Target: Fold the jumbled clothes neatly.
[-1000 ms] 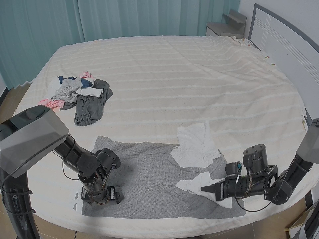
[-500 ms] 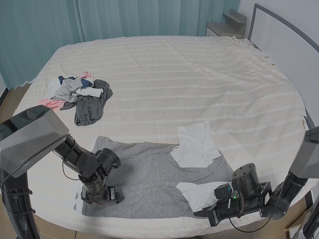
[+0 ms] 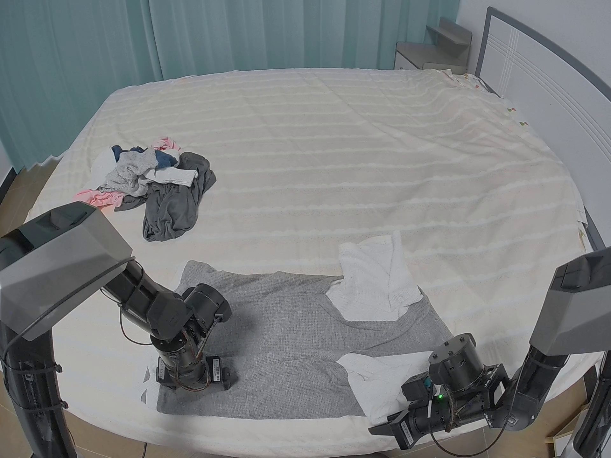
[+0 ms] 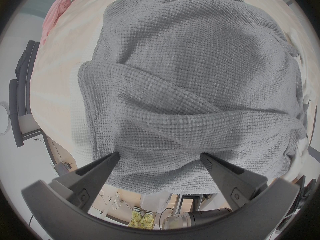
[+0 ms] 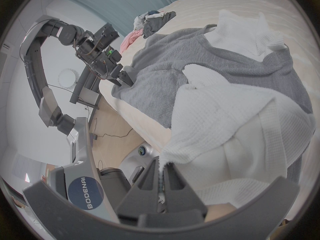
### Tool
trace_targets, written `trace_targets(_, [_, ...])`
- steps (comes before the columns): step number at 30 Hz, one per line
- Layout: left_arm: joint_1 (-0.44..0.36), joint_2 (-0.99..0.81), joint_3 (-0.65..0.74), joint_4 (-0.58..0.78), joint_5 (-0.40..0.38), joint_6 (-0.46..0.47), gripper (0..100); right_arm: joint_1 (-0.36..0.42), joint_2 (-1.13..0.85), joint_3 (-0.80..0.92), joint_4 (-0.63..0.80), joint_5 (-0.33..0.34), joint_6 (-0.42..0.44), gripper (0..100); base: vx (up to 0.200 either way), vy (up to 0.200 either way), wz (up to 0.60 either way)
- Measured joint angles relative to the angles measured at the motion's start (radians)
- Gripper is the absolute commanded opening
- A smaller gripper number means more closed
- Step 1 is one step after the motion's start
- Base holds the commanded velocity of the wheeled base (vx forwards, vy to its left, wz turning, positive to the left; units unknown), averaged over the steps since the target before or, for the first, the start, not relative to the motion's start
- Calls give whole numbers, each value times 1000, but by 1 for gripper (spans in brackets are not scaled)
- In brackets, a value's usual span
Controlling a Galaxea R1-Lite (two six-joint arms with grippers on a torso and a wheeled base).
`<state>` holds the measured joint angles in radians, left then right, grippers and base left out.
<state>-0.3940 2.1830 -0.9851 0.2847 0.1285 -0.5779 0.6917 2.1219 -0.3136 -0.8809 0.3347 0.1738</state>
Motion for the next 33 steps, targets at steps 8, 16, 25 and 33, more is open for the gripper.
trace_targets(8, [-2, 1, 0, 0, 0, 0, 100, 5, -56, 48, -16, -2, 11, 100, 0, 0, 0])
trace_targets(16, [-2, 1, 0, -1, 1, 0, 100, -13, -221, 103, -15, -30, 150, 100, 0, 0, 0])
trace_targets(25, [-4, 4, -2, -1, 2, -15, 100, -136, -247, 29, -14, -73, 174, 100, 0, 0, 0])
trace_targets(33, [-6, 6, -3, -1, 2, -18, 100, -185, -98, -104, -19, -80, 177, 100, 0, 0, 0])
